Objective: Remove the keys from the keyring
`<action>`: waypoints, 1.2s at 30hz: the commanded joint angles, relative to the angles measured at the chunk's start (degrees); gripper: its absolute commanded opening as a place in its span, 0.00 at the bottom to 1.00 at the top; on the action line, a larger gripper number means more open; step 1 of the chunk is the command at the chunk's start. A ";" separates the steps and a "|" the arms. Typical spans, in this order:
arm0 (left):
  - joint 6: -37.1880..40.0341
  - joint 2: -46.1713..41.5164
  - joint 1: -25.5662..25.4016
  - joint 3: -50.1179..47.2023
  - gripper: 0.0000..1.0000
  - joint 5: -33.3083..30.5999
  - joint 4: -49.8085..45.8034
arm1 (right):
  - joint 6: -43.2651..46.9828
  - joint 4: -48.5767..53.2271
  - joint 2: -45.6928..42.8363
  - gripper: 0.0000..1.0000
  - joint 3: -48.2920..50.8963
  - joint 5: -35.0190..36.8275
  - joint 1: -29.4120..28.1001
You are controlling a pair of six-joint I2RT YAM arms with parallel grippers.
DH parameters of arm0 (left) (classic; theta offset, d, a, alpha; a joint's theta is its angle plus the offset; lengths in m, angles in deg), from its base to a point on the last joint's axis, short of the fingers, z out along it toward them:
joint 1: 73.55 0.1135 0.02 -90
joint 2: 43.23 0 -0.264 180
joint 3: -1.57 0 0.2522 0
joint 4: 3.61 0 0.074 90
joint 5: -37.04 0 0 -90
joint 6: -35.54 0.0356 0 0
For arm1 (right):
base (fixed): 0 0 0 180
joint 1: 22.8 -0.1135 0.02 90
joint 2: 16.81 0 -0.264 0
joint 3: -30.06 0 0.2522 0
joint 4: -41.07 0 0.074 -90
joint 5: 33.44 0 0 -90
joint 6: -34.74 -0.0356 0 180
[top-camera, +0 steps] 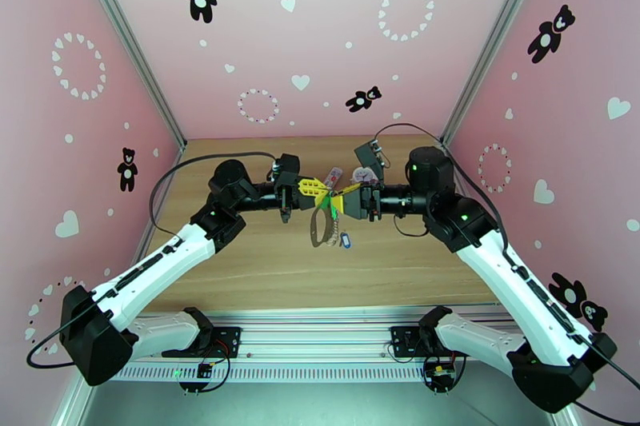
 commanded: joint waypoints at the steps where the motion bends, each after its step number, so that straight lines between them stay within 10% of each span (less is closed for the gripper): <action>1: 1.50 -1.54 0.67 0.92 0.00 -2.21 -1.32 | 2.60 3.71 0.18 0.30 -2.66 1.38 -0.53; 22: 0.27 -1.80 0.73 0.98 0.00 -1.41 -0.22 | 1.86 -1.24 3.49 0.26 -2.99 2.06 -0.55; 36: 2.48 -2.60 0.60 1.14 0.00 -3.02 -3.87 | 4.97 1.76 1.40 0.05 -2.11 6.26 -0.53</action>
